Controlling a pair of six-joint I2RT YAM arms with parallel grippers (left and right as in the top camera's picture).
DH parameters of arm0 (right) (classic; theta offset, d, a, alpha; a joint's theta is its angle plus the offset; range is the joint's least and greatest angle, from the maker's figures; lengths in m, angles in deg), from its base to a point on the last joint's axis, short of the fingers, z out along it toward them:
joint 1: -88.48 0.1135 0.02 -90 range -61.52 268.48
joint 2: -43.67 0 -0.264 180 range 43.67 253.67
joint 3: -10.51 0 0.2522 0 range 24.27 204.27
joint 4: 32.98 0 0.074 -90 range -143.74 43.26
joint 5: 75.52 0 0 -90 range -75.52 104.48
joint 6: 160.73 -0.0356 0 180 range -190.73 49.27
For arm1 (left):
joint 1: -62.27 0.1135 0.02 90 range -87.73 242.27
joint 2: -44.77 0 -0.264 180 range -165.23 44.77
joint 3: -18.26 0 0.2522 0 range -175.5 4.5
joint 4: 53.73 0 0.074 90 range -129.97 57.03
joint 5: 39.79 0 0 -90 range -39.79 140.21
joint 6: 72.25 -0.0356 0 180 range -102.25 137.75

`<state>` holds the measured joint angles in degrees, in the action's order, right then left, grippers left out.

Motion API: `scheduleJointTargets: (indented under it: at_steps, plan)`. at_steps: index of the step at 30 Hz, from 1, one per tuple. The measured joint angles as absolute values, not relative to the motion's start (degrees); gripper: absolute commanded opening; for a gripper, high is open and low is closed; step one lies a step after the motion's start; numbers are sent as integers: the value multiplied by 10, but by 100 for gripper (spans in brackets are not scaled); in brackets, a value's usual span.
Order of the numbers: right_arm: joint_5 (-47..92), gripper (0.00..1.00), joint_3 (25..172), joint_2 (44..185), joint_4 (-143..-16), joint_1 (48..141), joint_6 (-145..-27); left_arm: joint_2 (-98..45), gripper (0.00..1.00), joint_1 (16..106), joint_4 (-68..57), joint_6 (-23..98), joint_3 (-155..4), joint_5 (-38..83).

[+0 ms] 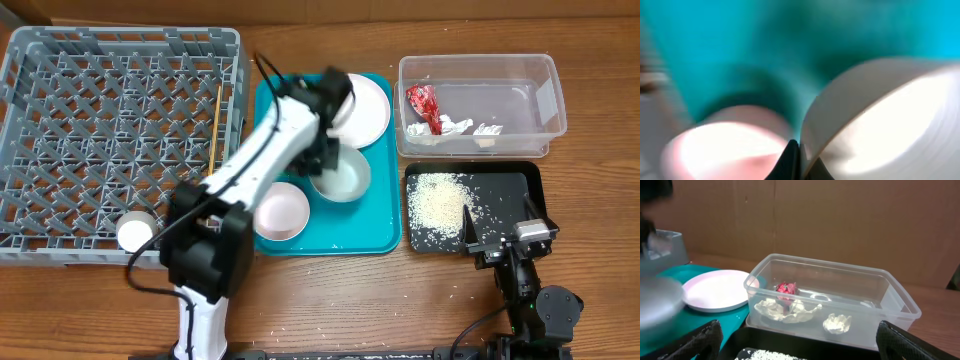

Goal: Sort waste into correct bins and load items into the dishwasher
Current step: 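Grasp the white bowl with the left gripper and lift it to the rack, then reach the left gripper back to the pink-rimmed bowl on the teal tray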

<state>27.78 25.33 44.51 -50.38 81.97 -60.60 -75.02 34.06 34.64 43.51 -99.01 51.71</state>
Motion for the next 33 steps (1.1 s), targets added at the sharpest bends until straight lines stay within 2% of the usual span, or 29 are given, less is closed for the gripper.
scheduleJointTargets:
  at_steps: [4, 6, 12, 19, 25, 33]
  plan:
    - [278, 100, 253, 445, -504, 820, -606, -713, 4, 382, 474, 433, -1132, 690]
    - [278, 100, 253, 445, -504, 820, -606, -668, 4, 410, 513, 433, -1165, 832]
    - [278, 100, 253, 445, -504, 820, -606, -651, 4, 483, 528, 433, -1163, 1042]
    - [278, 100, 253, 445, -504, 820, -606, -739, 4, 537, 487, 433, -1126, 1119]
    - [278, 100, 253, 445, -504, 820, -606, -818, 4, 536, 473, 433, -1124, 1137]
    - [278, 100, 253, 445, -504, 820, -606, -840, 4, 515, 507, 447, -1123, 1150]
